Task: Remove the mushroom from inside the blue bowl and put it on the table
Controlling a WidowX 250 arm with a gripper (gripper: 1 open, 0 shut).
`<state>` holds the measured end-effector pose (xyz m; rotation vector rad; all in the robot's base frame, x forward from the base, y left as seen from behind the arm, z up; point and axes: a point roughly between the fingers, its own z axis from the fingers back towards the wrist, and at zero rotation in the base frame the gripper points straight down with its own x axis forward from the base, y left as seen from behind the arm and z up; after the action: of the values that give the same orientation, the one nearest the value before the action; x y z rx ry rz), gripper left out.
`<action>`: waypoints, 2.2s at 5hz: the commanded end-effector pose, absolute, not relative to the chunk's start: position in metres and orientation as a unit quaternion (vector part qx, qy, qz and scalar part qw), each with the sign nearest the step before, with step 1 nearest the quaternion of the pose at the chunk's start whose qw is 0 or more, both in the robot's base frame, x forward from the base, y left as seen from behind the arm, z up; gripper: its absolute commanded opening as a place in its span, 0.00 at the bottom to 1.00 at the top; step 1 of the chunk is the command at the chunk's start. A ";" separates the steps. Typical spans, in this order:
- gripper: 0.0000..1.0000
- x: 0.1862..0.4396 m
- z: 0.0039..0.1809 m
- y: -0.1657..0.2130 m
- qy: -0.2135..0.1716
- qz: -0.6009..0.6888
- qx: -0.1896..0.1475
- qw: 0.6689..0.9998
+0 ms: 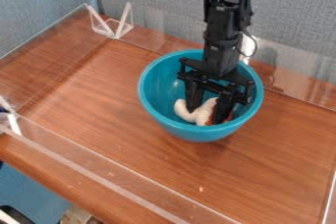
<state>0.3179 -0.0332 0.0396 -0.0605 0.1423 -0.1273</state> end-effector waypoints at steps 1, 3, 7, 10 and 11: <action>0.00 0.322 0.039 -0.034 0.057 -0.071 -0.033 0.995; 0.00 0.322 0.040 -0.034 0.057 -0.075 -0.036 0.995; 0.00 0.321 0.045 -0.036 0.057 -0.084 -0.039 0.994; 0.00 0.319 0.059 -0.040 0.053 -0.098 -0.032 0.993; 0.00 0.318 0.063 -0.041 0.052 -0.103 -0.031 0.993</action>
<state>0.3132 -0.0352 0.0447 -0.0655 0.1644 -0.1724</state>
